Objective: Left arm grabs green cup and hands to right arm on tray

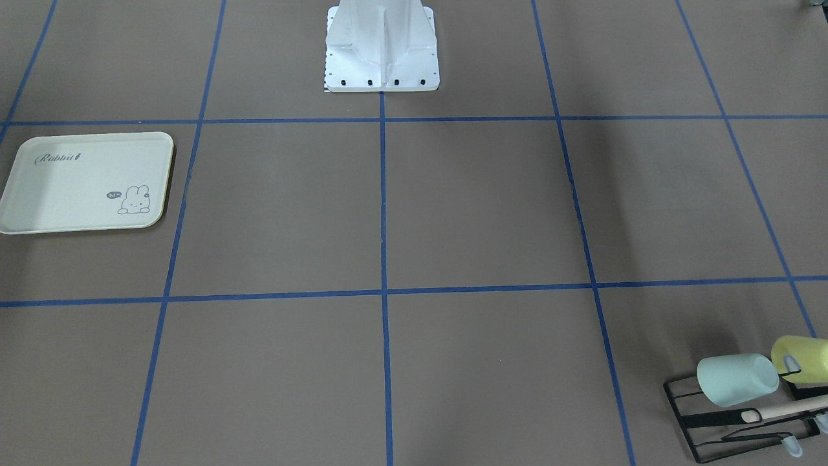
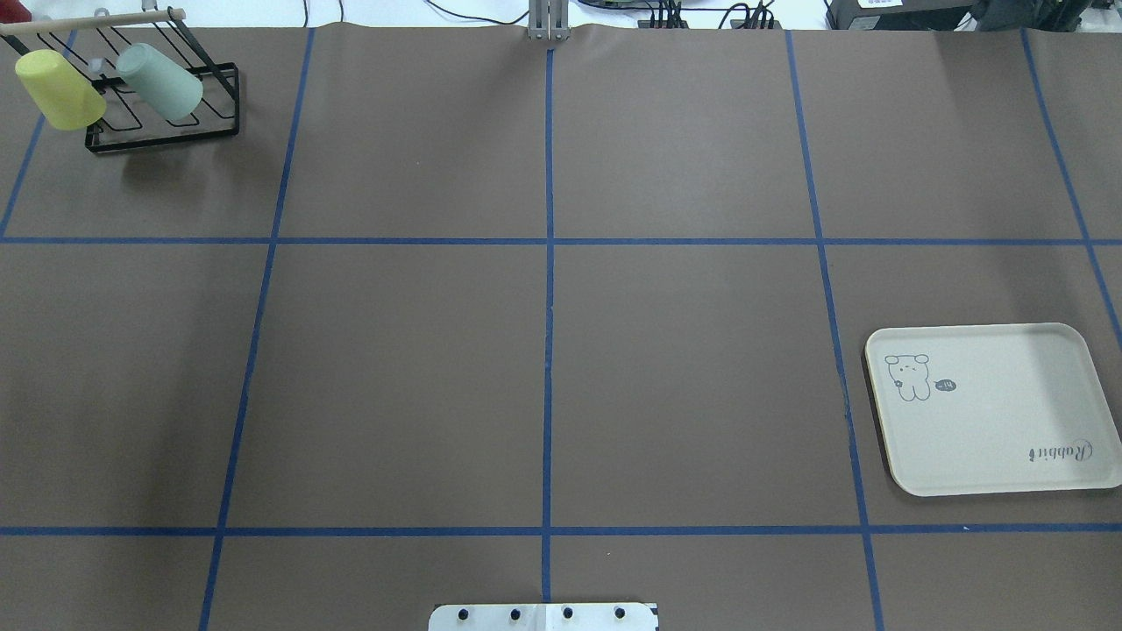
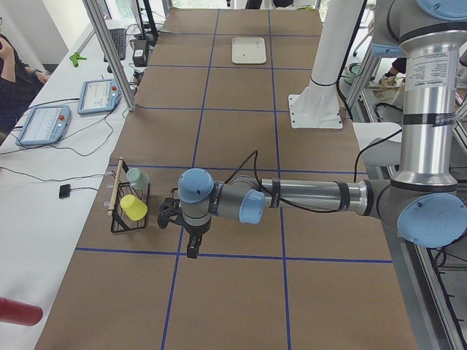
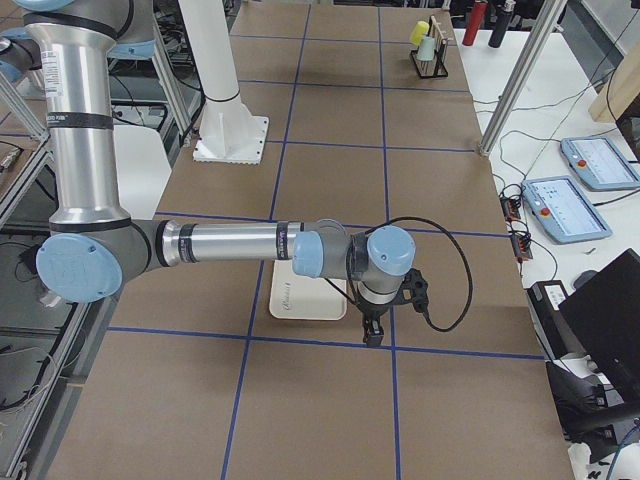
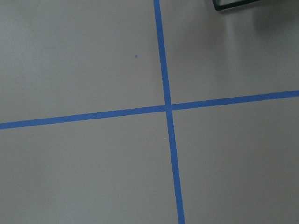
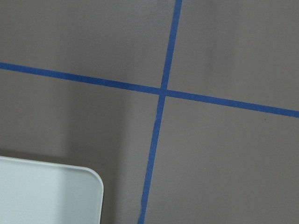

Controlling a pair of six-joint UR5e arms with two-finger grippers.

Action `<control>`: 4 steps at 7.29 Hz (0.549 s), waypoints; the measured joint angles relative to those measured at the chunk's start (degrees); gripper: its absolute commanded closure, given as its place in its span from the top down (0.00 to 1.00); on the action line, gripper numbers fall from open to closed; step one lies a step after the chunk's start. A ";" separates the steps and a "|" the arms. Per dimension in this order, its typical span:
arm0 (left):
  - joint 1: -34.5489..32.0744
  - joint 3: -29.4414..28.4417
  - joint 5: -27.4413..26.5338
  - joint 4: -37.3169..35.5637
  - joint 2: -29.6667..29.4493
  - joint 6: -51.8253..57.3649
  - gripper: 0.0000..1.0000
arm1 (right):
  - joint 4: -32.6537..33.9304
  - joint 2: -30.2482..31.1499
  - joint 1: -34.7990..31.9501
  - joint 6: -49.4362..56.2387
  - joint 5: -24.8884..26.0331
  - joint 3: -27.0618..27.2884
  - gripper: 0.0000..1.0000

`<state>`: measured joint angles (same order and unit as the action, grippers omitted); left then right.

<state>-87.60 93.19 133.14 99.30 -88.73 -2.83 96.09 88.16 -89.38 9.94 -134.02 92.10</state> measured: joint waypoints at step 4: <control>0.10 1.61 -1.96 -10.07 -11.67 -0.60 1.00 | 0.01 0.04 -0.03 -0.05 -0.17 0.61 1.00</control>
<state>-87.49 94.79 131.19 89.24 -100.40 -3.43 96.10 88.20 -89.42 9.89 -134.20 92.70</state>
